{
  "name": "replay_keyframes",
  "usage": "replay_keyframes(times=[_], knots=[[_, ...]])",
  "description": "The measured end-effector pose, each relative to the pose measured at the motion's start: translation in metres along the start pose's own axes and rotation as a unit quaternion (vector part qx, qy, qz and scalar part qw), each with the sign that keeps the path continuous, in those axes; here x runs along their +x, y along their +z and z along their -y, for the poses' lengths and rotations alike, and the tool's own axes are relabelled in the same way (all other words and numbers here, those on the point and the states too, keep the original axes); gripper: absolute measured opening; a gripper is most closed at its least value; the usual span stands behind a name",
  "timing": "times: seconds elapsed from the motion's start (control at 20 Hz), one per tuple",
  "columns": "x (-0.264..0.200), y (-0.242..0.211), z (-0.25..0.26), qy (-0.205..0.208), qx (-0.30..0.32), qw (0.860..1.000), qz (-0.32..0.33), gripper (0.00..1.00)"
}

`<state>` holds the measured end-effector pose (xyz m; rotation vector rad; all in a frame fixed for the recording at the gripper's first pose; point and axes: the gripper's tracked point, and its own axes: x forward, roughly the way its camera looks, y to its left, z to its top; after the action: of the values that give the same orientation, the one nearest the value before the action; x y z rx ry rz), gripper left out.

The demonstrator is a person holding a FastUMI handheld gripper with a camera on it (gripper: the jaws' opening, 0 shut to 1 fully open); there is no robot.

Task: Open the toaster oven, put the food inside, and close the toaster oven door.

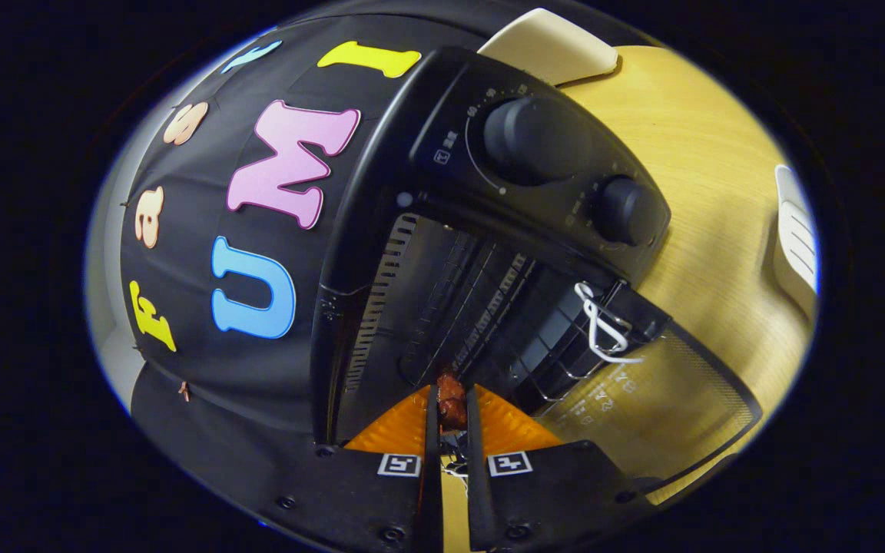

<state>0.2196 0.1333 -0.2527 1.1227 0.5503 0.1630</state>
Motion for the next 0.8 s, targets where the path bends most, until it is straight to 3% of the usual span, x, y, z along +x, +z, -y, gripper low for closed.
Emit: replay_keyframes(times=[0.3, 0.4, 0.5, 0.6, 0.8], knots=[[0.002, -0.002, 0.0, -0.003, -0.054, 0.998, 0.012, 0.19], [-0.004, -0.008, 0.003, -0.009, -0.088, 0.996, -0.001, 0.36], [-0.012, -0.012, -0.01, 0.014, -0.111, 0.994, -0.003, 0.7], [-0.021, -0.009, -0.003, -0.018, -0.168, 0.986, 0.01, 1.0], [-0.043, -0.013, 0.001, -0.042, -0.233, 0.972, -0.005, 0.98]])
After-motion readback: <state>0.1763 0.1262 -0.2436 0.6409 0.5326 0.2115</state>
